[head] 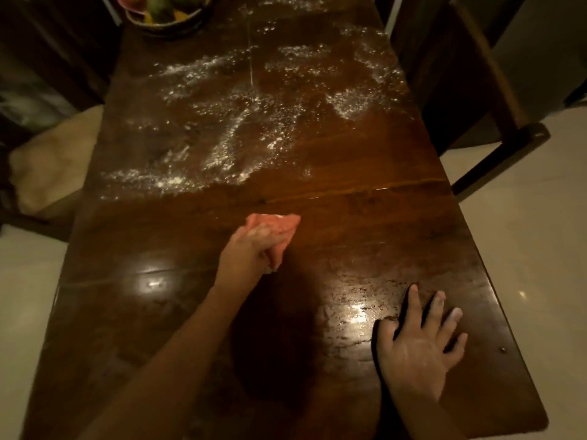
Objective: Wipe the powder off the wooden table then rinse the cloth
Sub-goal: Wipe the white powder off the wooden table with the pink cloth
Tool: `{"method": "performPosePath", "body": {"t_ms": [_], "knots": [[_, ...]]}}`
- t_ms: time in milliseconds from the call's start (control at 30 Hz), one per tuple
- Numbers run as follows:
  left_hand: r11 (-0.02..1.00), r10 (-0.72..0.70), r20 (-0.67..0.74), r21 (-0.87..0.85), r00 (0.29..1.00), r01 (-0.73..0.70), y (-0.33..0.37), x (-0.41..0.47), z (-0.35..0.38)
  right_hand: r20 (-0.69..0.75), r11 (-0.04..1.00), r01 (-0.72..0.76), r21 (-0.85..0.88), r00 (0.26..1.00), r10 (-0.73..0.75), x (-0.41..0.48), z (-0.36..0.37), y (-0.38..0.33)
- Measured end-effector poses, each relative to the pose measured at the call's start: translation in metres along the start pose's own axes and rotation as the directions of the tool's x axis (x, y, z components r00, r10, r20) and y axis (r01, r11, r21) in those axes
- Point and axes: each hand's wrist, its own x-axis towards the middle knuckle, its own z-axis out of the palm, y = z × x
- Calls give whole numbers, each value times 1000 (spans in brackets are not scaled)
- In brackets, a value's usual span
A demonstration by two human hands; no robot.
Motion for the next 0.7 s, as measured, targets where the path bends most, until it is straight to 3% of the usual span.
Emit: {"method": "performPosePath", "body": {"t_ms": [33,100,167,200,233,333,433,567,700], "knots": [[989,-106,-90,-109,990,96,-9,-11,-5,11,996,82,-25,997,-81,0,1,2],[939,-316,-325,-243,891,245,-16,-38,-14,52,958,274,-88,961,-270,0,3,6],[902,-422,-397,-100,815,419,-1,-48,-19,85,913,385,-134,923,-376,2,5,8],[888,-427,-377,-6,822,459,10,-48,-18,96,898,412,-157,911,-401,3,5,9],[898,-398,-331,51,856,438,20,-52,-16,108,881,437,-182,899,-424,5,5,8],[967,-253,-101,4,962,255,39,-78,-2,146,846,490,-212,872,-468,13,6,2],[973,-227,6,54,974,226,48,-99,5,160,834,522,-176,851,-499,29,6,-16],[954,-278,78,143,958,265,46,-68,2,174,814,569,-118,819,-547,65,2,-63],[942,-213,-30,260,977,213,36,15,1,168,816,570,-97,817,-551,80,2,-84]]}}
